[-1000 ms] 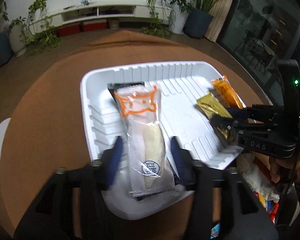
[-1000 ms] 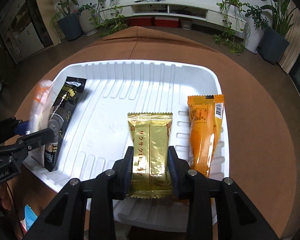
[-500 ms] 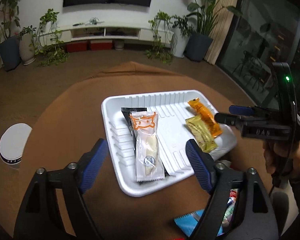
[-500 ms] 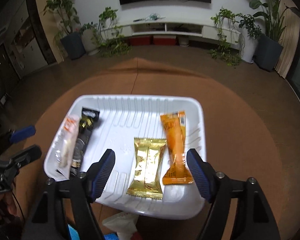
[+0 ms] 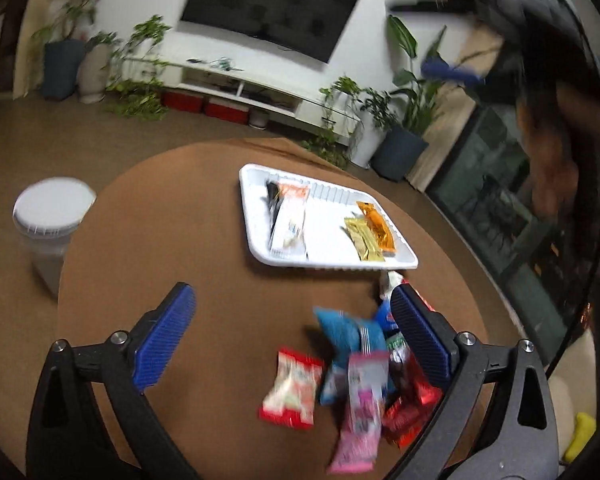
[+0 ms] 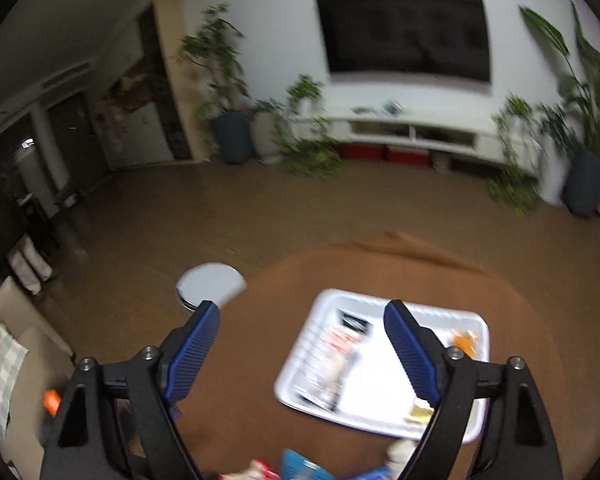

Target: Organize snacks

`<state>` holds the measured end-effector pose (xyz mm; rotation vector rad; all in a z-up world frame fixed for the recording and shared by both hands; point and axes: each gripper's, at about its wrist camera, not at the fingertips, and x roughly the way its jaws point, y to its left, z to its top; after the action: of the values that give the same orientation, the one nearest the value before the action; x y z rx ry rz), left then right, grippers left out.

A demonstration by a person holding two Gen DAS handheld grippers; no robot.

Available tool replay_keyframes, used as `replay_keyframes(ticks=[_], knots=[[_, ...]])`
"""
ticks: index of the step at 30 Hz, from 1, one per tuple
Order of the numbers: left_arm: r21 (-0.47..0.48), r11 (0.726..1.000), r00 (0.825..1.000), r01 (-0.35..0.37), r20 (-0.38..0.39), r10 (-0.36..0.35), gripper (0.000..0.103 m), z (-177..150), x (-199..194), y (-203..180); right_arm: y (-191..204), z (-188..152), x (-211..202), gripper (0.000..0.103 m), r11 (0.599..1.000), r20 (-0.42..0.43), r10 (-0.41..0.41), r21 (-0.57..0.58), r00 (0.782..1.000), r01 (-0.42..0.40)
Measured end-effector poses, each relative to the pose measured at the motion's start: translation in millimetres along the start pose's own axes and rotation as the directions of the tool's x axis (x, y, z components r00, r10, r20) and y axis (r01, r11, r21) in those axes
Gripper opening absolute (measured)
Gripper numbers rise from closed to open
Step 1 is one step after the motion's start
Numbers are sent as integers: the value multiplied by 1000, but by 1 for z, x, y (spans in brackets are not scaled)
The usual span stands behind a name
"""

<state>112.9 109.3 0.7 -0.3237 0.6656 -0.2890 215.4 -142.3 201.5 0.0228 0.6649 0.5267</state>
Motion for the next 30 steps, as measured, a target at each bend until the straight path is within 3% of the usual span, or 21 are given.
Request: replay_keyframes(ticks=[7,10,12,16,24,30], knots=[[-23,1000,1000,5,-28,-5,99,-42,-20,-6,52,40,-20,88,999,83,44,2,996,-45],[-19,1000,1000,13,-24,-13,99,-50,-26,-10,52,35,-31,92,997,86,73,1,994,-74],[-13,1000,1000,4,-21,-5,99,-51,-30,-12,45,20,-39,94,999,81,49,-24,996,-47],[14,1000,999,-19,-34,20,99,-53,-33,-14,11,-32,-67,94,998,72,-37,-40,997,40],[122,992,987,-41,-148,59,99,-63,-6,-35,-85,-181,-115,94,962,0,-191,198,982,187],[205,978,974,-23,-214,68,98,-68,15,-54,-96,-273,-125,94,929,-78,-214,292,974,228]])
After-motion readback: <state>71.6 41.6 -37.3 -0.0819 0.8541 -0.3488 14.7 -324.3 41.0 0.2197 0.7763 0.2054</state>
